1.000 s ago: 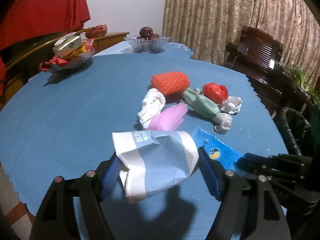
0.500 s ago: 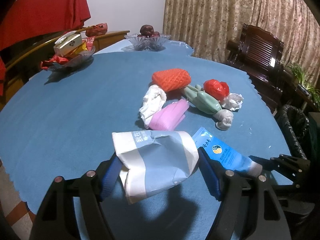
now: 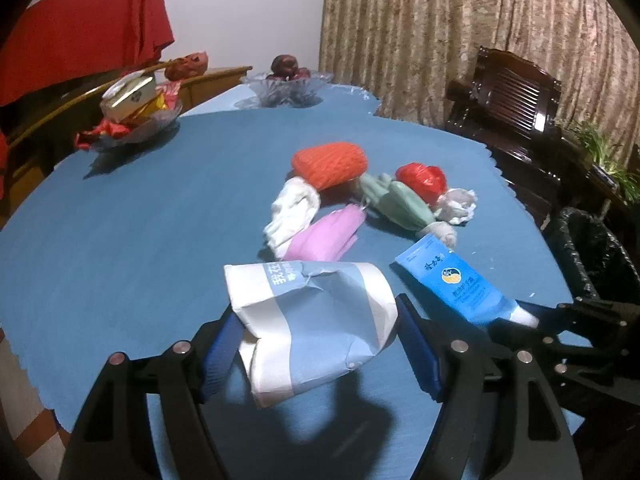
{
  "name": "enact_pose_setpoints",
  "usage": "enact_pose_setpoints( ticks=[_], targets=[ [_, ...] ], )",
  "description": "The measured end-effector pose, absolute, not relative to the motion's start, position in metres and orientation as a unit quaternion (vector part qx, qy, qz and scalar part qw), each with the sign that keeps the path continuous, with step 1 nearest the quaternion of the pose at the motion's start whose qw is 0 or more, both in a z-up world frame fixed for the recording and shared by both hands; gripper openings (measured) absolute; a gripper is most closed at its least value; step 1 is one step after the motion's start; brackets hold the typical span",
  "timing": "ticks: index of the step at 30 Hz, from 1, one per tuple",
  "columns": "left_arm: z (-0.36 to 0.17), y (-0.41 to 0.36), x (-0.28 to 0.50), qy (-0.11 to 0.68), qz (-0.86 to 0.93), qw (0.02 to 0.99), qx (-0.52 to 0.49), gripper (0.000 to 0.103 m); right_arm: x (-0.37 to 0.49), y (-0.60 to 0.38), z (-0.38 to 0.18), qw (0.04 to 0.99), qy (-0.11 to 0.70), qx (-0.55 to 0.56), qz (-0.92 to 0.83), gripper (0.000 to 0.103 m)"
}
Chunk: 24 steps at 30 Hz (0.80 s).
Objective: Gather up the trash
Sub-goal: 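Lift the blue tube with the right tool while the left tool holds the packet, then carry packet and tube over the bin and open both tools to drop them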
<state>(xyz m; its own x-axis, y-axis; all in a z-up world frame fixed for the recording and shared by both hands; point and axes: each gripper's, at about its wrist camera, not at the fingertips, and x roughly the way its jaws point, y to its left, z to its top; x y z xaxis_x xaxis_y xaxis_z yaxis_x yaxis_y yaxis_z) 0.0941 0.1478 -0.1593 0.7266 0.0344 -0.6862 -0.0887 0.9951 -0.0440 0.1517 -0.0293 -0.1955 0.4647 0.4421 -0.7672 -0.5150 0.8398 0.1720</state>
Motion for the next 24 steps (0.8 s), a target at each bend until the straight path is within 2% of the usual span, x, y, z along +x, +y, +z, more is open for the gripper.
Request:
enact_pose_setpoints(
  ticks=[16, 24],
  targets=[
    [-0.135, 0.099, 0.099, 0.353, -0.014, 0.935, -0.02, 0.073, 0.138, -0.092, -0.149, 0.888, 0.382, 0.001, 0.257, 0.028],
    [-0.106, 0.034, 0.114, 0.326, -0.077, 0.942, -0.006, 0.073, 0.131, -0.162, -0.116, 0.921, 0.339, 0.027, 0.189, 0.028]
  ],
)
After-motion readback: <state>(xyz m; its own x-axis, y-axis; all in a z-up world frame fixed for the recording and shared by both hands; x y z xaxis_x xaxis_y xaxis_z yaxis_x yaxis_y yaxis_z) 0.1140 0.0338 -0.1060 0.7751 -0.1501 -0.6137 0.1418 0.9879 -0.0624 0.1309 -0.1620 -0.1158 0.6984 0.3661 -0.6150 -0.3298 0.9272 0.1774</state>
